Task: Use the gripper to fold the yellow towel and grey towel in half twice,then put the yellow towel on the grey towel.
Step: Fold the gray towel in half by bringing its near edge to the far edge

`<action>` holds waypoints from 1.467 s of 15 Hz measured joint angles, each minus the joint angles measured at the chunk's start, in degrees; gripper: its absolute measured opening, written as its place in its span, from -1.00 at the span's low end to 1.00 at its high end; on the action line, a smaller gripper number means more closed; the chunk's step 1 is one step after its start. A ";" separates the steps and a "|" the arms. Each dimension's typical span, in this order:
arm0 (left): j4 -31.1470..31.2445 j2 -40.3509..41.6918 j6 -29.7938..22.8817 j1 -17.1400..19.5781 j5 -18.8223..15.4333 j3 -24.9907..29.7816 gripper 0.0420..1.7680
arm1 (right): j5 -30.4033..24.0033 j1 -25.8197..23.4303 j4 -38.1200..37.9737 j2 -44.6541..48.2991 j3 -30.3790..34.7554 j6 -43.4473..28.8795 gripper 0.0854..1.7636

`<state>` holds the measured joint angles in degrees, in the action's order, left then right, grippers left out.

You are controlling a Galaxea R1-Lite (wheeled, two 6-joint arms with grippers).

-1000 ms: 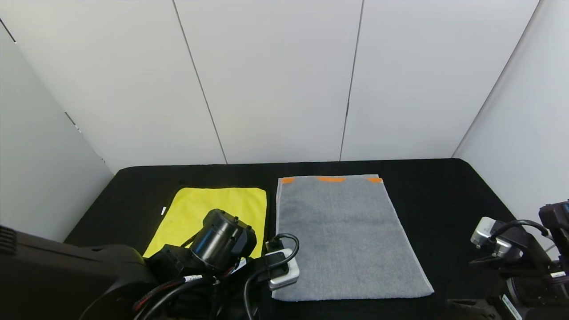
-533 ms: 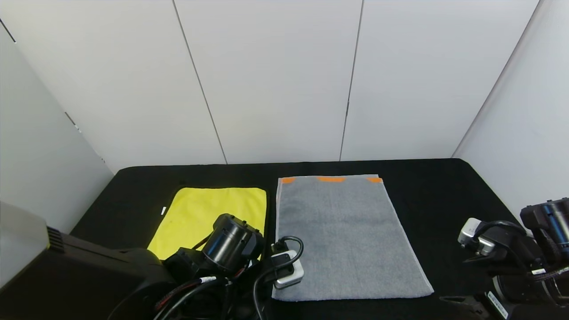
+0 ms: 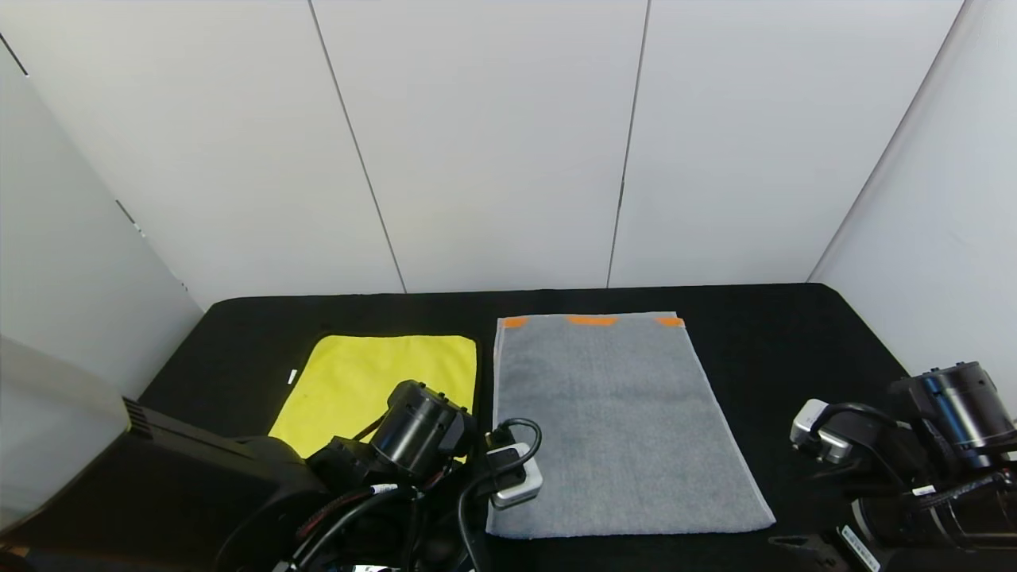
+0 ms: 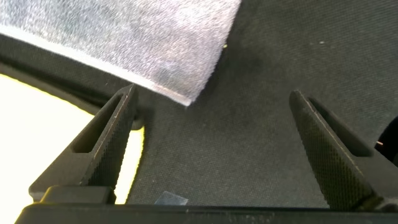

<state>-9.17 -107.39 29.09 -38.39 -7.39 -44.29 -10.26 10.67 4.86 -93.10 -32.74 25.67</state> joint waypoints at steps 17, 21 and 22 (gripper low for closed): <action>-0.44 -5.55 -1.06 0.41 1.93 -3.47 0.94 | 2.39 2.12 0.20 -3.21 -0.83 -2.24 0.94; -0.43 -6.42 -1.06 0.79 1.87 -4.27 0.94 | 2.39 2.15 0.20 -3.32 -0.90 -2.28 0.94; -0.43 -6.56 -1.06 0.90 1.84 -4.36 0.94 | 2.39 2.15 0.22 -3.34 -0.93 -2.30 0.94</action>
<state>-9.59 -113.95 28.03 -37.49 -5.55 -48.65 -7.88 12.81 5.08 -96.44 -33.67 23.37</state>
